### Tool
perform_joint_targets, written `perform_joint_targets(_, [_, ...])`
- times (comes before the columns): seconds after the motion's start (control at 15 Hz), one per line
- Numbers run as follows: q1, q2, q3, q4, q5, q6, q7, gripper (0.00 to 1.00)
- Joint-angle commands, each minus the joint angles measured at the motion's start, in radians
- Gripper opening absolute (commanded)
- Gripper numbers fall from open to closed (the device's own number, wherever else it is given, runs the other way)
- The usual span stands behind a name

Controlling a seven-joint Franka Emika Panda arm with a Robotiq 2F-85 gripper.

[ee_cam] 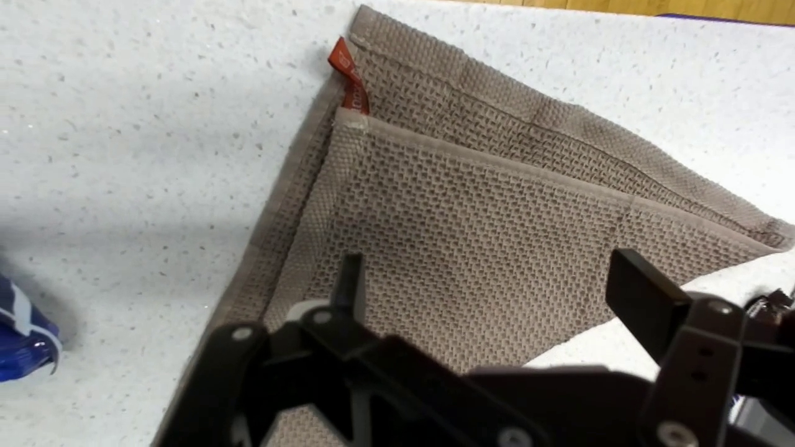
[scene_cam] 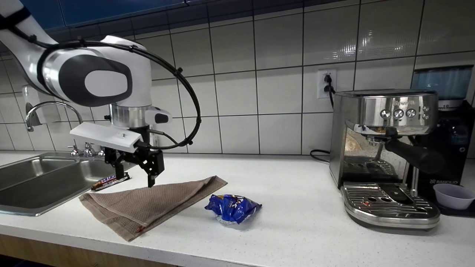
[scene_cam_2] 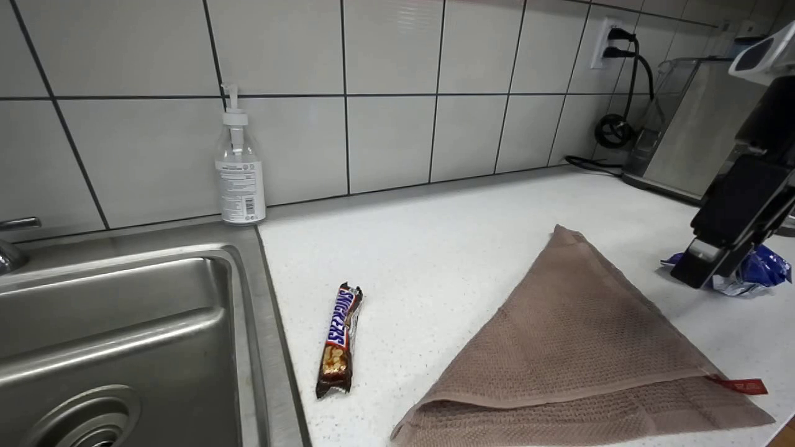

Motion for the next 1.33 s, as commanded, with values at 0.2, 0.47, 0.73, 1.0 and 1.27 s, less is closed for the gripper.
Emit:
perform_joint_targets(0.2, [0.012, -0.085, -0.019, -0.005, -0.058, -0.075, 0.052, 1.0])
perform_joint_targets(0.47, [0.015, -0.102, -0.015, -0.004, -0.075, -0.085, 0.073, 1.0])
perform_joint_targets(0.73, [0.025, -0.068, -0.029, 0.0, -0.058, -0.052, 0.043, 1.0])
perform_joint_targets(1.0, [0.025, -0.069, -0.029, 0.0, -0.058, -0.053, 0.044, 1.0])
perform_joint_targets(1.27, [0.04, -0.016, -0.024, 0.035, -0.044, -0.022, 0.065, 1.0])
